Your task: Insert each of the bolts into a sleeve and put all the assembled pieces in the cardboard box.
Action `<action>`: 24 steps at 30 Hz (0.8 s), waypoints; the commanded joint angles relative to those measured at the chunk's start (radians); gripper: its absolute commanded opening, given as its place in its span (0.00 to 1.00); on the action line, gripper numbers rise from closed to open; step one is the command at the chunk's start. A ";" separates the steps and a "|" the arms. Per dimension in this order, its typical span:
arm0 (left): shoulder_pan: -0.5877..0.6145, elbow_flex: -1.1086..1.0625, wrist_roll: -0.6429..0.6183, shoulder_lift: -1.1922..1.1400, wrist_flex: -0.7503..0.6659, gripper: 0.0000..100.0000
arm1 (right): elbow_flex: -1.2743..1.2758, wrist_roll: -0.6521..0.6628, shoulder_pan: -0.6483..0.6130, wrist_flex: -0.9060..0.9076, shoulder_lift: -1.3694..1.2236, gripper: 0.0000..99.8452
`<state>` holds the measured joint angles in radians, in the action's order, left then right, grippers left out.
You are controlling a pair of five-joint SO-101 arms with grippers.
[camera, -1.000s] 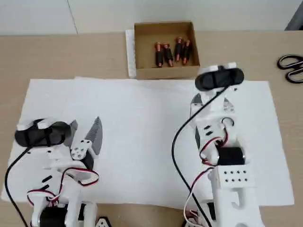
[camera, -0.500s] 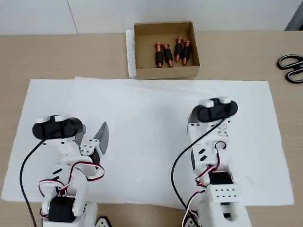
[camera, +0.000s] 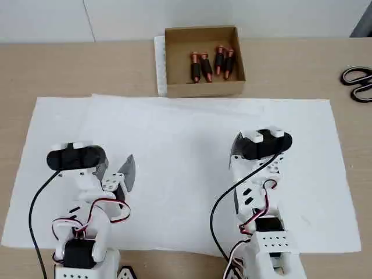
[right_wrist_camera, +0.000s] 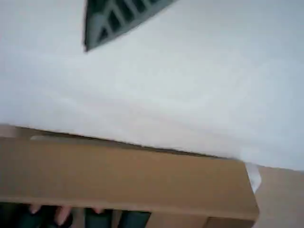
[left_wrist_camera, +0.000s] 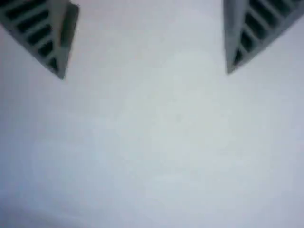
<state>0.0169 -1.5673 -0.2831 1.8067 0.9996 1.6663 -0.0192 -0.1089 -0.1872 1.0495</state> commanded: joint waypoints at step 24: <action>-0.008 -0.099 -0.005 0.012 -0.048 0.21 | 0.009 0.005 -0.007 0.147 0.013 0.18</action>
<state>0.0169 -1.6701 -0.2846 1.8067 0.9782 1.6663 -0.0192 -0.1089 -0.0460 1.0495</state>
